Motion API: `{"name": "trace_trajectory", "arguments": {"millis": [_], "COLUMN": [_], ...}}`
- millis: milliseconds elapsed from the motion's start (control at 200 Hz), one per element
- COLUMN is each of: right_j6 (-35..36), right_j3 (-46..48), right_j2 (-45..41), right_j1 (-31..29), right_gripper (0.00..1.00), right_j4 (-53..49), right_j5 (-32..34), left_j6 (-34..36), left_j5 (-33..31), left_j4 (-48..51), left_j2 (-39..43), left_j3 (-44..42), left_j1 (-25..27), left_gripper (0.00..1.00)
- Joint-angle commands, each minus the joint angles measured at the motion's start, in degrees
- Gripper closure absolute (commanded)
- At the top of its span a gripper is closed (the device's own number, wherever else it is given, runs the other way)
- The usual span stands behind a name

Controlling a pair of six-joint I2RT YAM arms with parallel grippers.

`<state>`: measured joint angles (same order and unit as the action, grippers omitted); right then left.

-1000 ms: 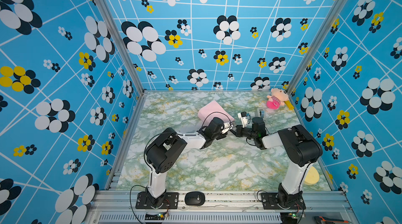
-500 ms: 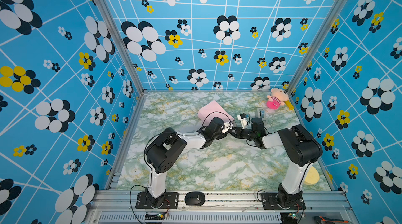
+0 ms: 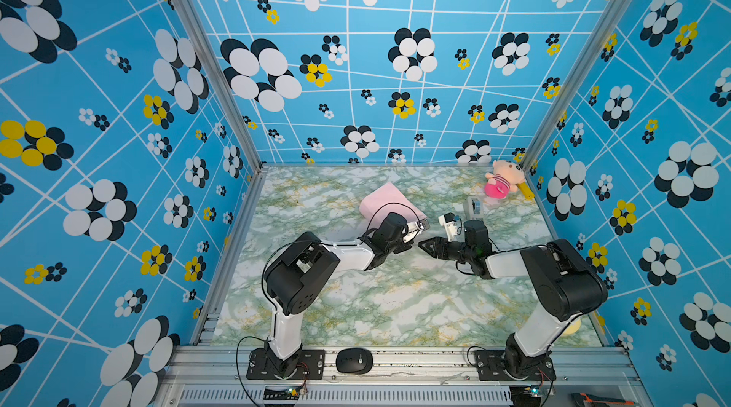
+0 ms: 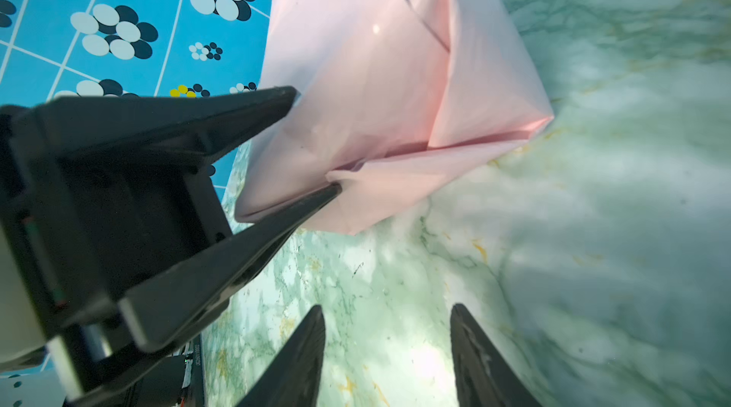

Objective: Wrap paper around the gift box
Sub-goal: 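Open the right gripper and draw it back from the box end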

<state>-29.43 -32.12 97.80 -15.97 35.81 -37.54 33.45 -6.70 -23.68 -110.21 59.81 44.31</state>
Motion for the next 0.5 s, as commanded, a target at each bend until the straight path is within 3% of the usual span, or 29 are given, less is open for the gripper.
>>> {"name": "trace_trajectory", "arguments": {"millis": [0, 245, 350, 495], "right_j6": [-0.4, 0.1, -0.8, -2.7], "right_j3": [1.1, -0.7, -1.8, -4.0], "right_j2": [-3.7, -9.9, -10.5, -9.6], "right_j1": [0.7, 1.7, 1.7, 1.6], "right_gripper": [0.48, 0.56, 0.63, 0.63], "right_j4": [-4.4, -12.8, -12.0, -11.0], "right_j5": [2.2, 8.4, 7.8, 4.6], "left_j6": [-1.7, -2.0, -2.1, -2.3], "left_j5": [-0.7, -0.4, -0.3, 0.4], "left_j4": [7.9, 8.1, 8.1, 8.8], "left_j2": [-2.3, -2.4, -2.4, -2.5], "left_j3": [-0.6, -0.2, -0.2, 0.4], "left_j1": [-0.4, -0.4, -0.4, -0.5], "left_gripper": [0.54, 0.55, 0.55, 0.55]}}
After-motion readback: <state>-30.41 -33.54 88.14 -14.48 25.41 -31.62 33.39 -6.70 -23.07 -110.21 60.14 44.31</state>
